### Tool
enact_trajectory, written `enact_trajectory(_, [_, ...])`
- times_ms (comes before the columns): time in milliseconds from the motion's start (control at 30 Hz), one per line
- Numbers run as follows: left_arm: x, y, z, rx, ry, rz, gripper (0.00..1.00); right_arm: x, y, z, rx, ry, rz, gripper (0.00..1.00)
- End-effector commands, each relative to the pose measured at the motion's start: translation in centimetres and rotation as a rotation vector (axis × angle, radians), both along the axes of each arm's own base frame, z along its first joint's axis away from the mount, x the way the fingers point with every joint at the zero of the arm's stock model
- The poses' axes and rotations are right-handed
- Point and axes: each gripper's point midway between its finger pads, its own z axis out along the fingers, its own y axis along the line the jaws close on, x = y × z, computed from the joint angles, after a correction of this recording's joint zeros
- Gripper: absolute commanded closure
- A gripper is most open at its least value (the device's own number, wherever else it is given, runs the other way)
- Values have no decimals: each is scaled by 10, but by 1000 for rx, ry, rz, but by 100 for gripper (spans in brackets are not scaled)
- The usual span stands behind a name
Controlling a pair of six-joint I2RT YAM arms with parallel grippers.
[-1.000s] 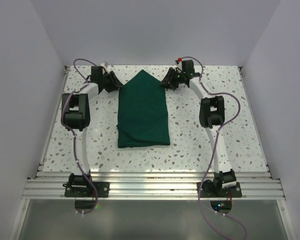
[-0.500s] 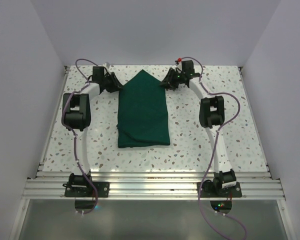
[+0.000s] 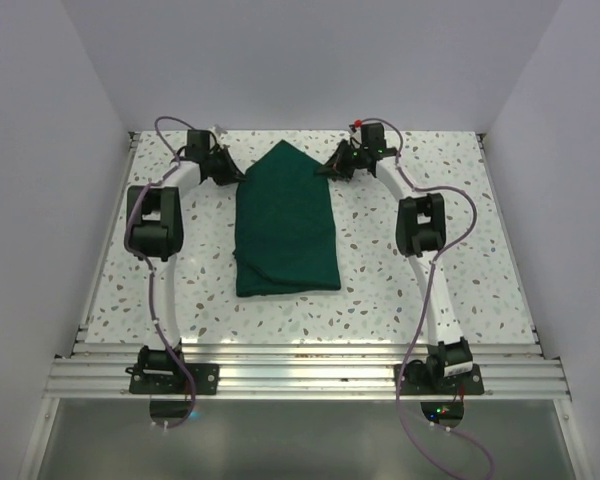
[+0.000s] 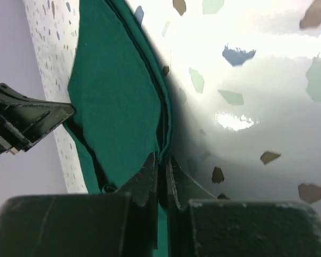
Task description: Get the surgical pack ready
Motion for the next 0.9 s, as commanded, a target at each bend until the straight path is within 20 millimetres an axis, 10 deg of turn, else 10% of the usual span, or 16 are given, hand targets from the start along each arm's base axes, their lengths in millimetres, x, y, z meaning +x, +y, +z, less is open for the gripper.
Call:
enact_trajectory(0, [-9,6,77,33,-104,3,100,-14,10,107,62,-94,21,100])
enact_trajectory(433, [-141,12,114,84,-61,-59,100,-134,-23,150,-58,45,95,100])
enact_trajectory(867, [-281,1,99,51,26,-105,100,-270,-44,101,-137,202,191,100])
